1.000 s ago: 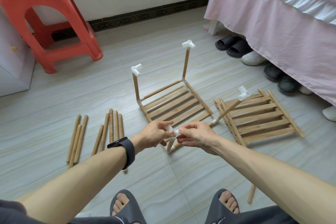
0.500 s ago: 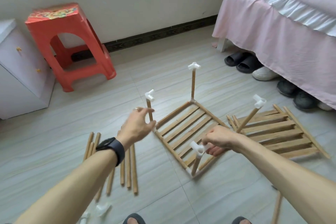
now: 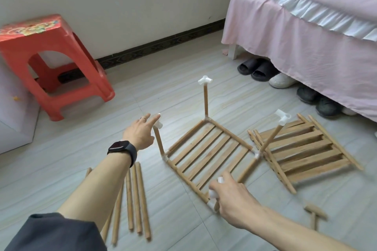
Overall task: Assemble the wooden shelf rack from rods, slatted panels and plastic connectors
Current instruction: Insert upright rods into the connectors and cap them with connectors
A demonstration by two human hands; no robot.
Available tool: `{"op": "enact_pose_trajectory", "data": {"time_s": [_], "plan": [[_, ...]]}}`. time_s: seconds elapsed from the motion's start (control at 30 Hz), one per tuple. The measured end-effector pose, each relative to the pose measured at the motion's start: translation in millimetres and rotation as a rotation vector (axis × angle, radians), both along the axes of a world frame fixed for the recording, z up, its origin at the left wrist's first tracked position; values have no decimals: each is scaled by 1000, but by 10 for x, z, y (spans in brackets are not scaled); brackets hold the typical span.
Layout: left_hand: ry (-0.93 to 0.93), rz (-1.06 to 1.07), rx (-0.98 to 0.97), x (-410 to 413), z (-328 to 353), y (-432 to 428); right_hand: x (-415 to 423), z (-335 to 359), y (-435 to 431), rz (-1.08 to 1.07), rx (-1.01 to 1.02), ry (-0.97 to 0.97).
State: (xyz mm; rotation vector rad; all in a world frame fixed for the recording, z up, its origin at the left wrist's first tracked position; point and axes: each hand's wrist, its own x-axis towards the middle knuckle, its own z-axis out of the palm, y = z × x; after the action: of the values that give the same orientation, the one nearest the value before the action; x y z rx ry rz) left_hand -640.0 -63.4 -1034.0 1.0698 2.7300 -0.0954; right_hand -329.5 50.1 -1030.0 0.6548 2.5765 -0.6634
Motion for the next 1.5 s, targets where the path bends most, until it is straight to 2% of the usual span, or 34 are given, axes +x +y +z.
{"op": "enact_pose_trajectory", "data": {"time_s": [0.13,0.23,0.37,0.5,0.63,0.83,1.2,1.33,1.5], "plan": [[76,-123,-57,-101,-13,-72,8,-7,-2,-30,70,-8],[139,-201,-80,-156,9,-59,24,4,47,43,187,-32],[174,-194,45,-70,0,39,65,13,177,50,242,-18],[207,-228,24,95,-16,-140,90,-8,310,57,261,-47],[169,-264,-36,412,22,-465,210,-89,635,7,277,-40],[-35,-177,0,885,40,-846,231,-238,1055,-104,271,64],[-3,-181,-151,1057,-144,-797,190,-297,1126,-80,274,55],[-59,-156,-121,1031,-229,-815,135,-235,1207,-42,237,-8],[-23,-193,-45,1012,-253,-846,89,-204,1287,12,228,-14]]}}
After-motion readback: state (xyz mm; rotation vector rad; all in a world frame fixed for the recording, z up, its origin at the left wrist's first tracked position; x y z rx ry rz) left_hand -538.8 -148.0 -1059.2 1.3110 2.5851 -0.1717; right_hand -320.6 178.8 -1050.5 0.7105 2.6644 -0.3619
